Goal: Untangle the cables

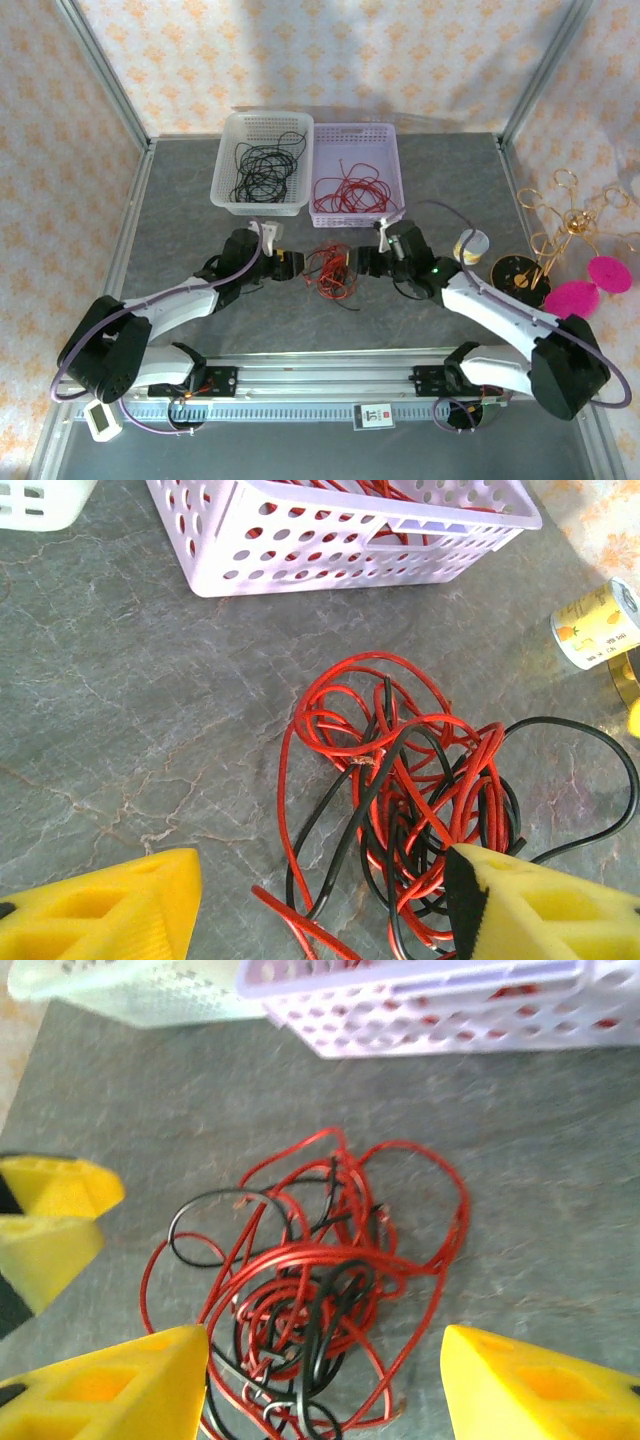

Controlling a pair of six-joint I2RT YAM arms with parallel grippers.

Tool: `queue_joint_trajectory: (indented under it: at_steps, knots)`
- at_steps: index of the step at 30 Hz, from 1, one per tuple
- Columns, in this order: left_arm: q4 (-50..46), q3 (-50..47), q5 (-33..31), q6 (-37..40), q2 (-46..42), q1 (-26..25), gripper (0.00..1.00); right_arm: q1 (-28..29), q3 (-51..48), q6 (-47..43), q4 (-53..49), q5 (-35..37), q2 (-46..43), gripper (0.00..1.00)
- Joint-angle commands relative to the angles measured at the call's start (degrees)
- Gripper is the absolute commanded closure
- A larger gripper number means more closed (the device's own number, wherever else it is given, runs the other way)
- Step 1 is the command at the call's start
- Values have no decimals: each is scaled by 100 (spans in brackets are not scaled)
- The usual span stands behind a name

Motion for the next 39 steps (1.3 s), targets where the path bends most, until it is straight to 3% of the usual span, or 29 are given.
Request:
queue_joint_trajectory:
  at_steps: [1, 7, 20, 31, 39]
  knots:
    - [49, 157, 46, 90, 24, -58, 33, 148, 212, -65, -18, 210, 418, 41]
    - [-15, 135, -36, 121, -35, -75, 34, 214, 328, -159, -3, 440, 659, 52]
    - [72, 214, 0, 274, -54, -264, 33, 222, 518, -349, -361, 666, 316, 99]
    - [860, 130, 442, 427, -756, -480, 33, 222, 1480, -563, -846, 548, -410, 100]
    - [1544, 470, 920, 546, -878, -760, 27, 222, 2625, -630, -938, 183, -498, 100]
